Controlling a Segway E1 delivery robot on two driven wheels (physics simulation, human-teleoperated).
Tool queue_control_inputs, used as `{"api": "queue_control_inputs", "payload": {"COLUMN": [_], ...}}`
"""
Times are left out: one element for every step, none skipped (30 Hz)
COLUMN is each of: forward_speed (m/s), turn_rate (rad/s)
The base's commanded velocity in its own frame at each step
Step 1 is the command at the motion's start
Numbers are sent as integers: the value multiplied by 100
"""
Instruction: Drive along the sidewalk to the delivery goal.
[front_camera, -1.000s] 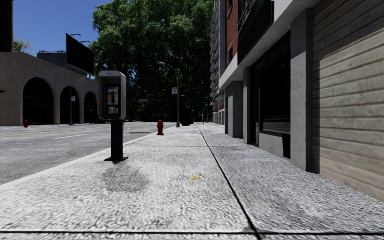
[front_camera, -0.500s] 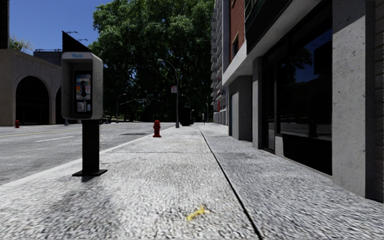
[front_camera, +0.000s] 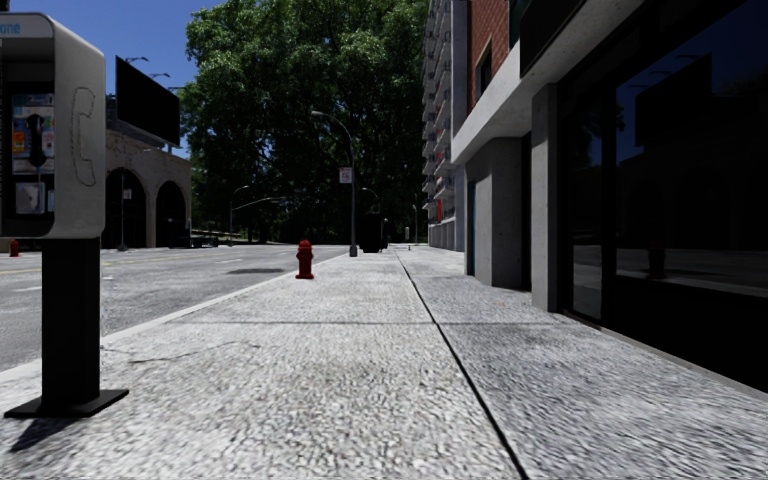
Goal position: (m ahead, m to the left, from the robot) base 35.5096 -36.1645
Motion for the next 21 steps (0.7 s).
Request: {"api": "queue_control_inputs", "payload": {"forward_speed": [200,200,200,200,200,200,200,200,200,200,200,200,200,200,200,200,200,200,200,200,200], "turn_rate": [0,0,0,0,0,0,0,0,0,0,0,0,0,0,0,0,0,0,0,0,0]}}
